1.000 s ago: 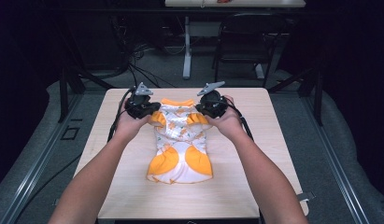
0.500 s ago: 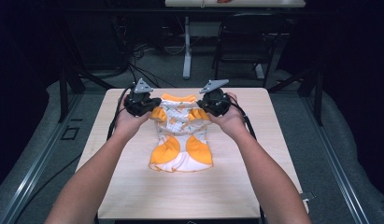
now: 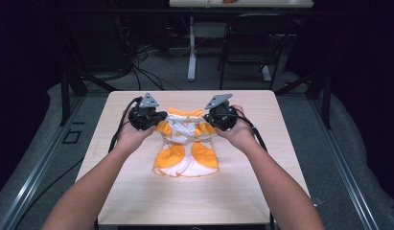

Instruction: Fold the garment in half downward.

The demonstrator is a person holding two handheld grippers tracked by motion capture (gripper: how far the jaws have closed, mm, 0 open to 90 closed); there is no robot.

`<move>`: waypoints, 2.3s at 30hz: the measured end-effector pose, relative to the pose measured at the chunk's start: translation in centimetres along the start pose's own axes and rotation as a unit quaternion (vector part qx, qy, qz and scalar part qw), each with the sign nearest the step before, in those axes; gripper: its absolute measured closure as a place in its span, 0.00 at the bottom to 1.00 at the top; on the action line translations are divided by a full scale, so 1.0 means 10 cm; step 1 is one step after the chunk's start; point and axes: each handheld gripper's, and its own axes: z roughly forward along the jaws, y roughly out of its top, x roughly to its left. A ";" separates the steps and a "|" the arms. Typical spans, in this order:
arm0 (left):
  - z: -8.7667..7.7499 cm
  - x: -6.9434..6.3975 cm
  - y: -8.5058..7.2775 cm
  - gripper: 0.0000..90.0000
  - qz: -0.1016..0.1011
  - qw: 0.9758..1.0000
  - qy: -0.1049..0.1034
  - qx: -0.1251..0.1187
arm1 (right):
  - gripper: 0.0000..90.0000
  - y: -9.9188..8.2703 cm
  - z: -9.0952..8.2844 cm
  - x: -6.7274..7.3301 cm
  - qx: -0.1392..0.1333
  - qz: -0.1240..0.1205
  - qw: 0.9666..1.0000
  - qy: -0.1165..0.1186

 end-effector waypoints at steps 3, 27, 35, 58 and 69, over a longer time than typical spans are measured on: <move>0.01 -0.03 -0.06 0.98 -0.002 1.000 -0.008 0.005 | 0.99 -0.06 0.00 0.02 0.004 0.002 1.000 0.007; -0.07 -0.25 -0.28 0.98 0.007 0.999 -0.051 0.011 | 0.99 -0.33 -0.11 0.23 0.020 0.004 0.999 0.050; -0.11 -0.29 -0.36 0.98 0.014 0.998 -0.059 0.014 | 0.99 -0.38 -0.13 0.32 0.020 0.006 0.998 0.066; 0.11 -0.43 -0.73 0.98 0.021 0.997 -0.060 0.041 | 0.99 -0.59 0.10 0.56 0.043 -0.007 0.997 0.069; 0.09 -0.56 -0.92 0.98 0.017 0.996 -0.084 0.037 | 0.99 -0.72 0.09 0.68 0.043 -0.006 0.995 0.085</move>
